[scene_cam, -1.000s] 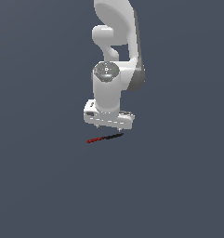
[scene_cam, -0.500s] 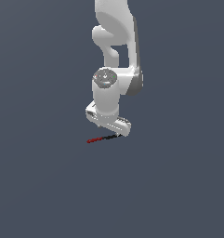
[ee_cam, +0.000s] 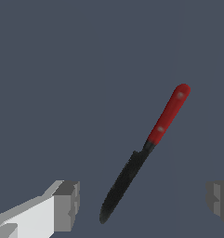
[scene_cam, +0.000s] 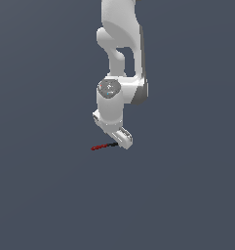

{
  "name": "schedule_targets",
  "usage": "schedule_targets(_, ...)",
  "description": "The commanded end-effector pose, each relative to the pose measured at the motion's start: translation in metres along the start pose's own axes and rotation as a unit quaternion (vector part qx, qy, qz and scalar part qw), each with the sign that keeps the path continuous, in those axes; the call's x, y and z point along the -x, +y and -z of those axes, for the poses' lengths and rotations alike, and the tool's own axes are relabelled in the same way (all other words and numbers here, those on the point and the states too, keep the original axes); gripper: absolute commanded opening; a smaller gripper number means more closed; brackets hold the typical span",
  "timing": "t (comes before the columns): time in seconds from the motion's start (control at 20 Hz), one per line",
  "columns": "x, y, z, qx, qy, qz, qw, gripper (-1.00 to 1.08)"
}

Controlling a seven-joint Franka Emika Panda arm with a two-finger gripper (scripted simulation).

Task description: Pick up the object and move it to a goal position.

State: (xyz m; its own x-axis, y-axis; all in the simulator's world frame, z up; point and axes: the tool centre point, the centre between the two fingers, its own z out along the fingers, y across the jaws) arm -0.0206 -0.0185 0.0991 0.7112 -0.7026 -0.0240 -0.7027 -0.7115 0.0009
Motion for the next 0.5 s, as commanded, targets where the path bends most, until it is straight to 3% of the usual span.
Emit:
schedule_targets(0.0,0.0,0.002,-0.006,-0.001,0.001,-0.039,0.9992,1.0)
schedule_targets(0.45,0.001,0.011,-0.026,-0.002,0.005,-0.173,0.9849,1.0)
